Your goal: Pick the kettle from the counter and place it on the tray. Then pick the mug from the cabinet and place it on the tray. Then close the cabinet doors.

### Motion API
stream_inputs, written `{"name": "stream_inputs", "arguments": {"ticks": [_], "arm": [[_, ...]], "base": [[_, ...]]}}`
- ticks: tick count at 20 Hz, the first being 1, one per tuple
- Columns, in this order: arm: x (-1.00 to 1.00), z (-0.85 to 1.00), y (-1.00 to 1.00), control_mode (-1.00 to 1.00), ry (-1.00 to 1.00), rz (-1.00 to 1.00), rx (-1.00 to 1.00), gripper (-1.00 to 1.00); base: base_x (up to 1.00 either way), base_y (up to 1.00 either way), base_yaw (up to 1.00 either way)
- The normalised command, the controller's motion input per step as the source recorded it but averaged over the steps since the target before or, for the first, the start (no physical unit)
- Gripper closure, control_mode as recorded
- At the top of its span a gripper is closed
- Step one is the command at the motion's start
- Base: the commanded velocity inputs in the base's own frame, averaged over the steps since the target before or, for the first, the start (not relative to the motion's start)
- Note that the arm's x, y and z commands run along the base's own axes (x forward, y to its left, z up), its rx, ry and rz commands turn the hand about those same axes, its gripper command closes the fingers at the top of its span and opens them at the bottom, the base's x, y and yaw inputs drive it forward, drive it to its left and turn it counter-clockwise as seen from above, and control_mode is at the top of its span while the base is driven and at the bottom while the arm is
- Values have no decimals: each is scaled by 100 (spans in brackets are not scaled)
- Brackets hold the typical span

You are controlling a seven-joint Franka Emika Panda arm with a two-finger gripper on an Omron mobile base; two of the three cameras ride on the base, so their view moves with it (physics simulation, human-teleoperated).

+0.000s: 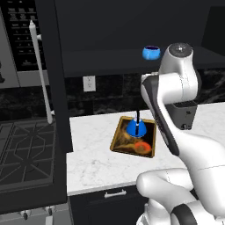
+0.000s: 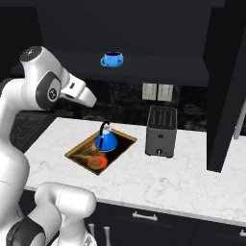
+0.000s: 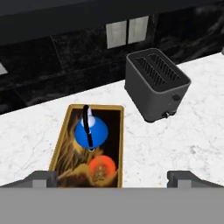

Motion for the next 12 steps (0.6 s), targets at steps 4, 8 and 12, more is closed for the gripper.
{"name": "stream_inputs", "arguments": {"ticks": [4, 8, 12], "arm": [[0, 47, 0, -100, -28, -7, -3, -100], [0, 57, 7, -100, -11, -17, -4, -100], [18, 28, 19, -100, 0, -20, -7, -100]], "base": [[0, 0, 0], [0, 0, 0], [0, 0, 0]]}}
